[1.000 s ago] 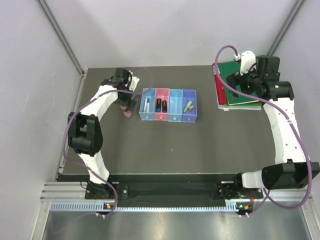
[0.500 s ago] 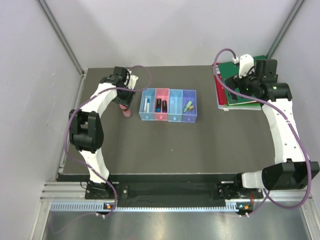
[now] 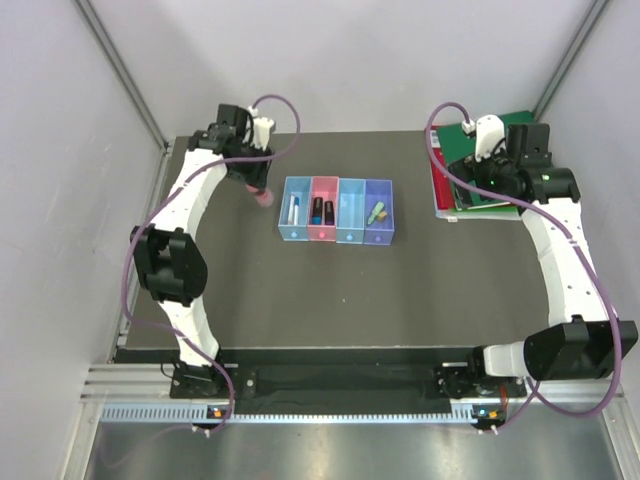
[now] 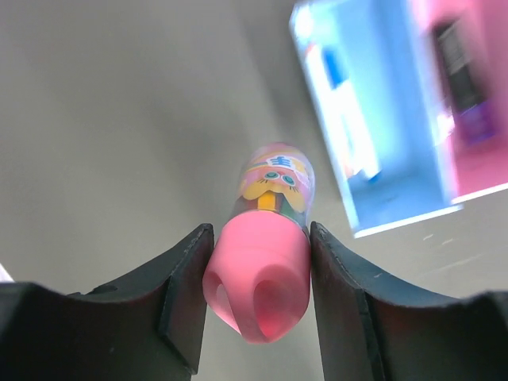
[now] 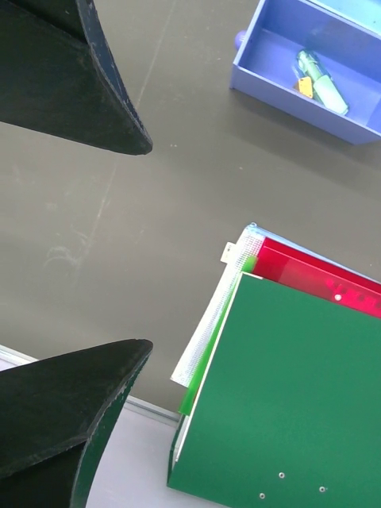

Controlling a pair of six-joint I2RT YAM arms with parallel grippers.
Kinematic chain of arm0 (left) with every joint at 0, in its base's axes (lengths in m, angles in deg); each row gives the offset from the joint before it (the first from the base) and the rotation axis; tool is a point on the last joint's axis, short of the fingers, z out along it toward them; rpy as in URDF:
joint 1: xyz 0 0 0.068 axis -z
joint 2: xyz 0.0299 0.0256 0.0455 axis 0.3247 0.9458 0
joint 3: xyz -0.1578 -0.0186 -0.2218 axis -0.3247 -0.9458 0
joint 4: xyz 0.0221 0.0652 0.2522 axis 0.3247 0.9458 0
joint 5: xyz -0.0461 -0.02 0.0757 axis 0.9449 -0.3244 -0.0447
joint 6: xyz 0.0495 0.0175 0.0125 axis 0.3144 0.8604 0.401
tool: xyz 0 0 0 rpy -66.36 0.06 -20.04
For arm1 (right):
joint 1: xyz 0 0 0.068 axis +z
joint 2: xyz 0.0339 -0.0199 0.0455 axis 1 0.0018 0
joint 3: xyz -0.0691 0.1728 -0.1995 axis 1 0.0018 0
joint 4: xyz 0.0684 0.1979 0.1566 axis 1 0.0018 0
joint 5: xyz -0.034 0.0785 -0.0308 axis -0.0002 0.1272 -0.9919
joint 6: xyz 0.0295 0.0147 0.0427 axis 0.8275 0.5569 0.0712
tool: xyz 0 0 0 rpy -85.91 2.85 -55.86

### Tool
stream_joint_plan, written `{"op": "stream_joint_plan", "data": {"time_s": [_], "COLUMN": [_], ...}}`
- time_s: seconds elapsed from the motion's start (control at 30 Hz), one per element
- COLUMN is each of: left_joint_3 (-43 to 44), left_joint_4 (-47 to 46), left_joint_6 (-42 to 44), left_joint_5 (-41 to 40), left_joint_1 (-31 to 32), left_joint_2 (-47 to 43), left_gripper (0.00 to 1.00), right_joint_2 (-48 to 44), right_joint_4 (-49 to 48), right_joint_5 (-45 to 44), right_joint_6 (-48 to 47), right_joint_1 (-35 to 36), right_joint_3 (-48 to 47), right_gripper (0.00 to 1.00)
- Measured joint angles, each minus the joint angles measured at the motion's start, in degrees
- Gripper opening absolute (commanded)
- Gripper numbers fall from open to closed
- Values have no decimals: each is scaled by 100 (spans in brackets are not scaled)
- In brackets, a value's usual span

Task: Sort the stationery into containers
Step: Place the storage box in the storage box.

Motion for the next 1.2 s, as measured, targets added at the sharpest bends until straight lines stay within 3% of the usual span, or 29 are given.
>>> {"op": "stream_joint_plan", "data": {"time_s": [0.2, 0.37, 0.63, 0.87, 1.2], "left_joint_3": [1019, 1510, 3139, 3244, 3084], "left_joint_4": [203, 254, 479, 498, 323], "left_joint_6": [-234, -223, 81, 315, 522], "left_joint_5": [310, 98, -179, -229, -271], "left_joint_1": [184, 848, 2050, 2542, 2581], "left_joint_2": [0, 98, 1460, 2055, 2380], "left_gripper": [0, 0, 0, 0, 0], "right_joint_2": [-11, -20, -127, -411, -579], "right_joint_4": [-7, -7, -31, -50, -83], "right_joint_5": [-7, -76, -280, -420, -463], "right_joint_6": [2, -7, -57, -72, -90], "right_joint_1": [2, 2, 2, -55, -107], "right_joint_3": [2, 2, 39, 382, 586], "right_gripper": [100, 100, 100, 100, 100]}}
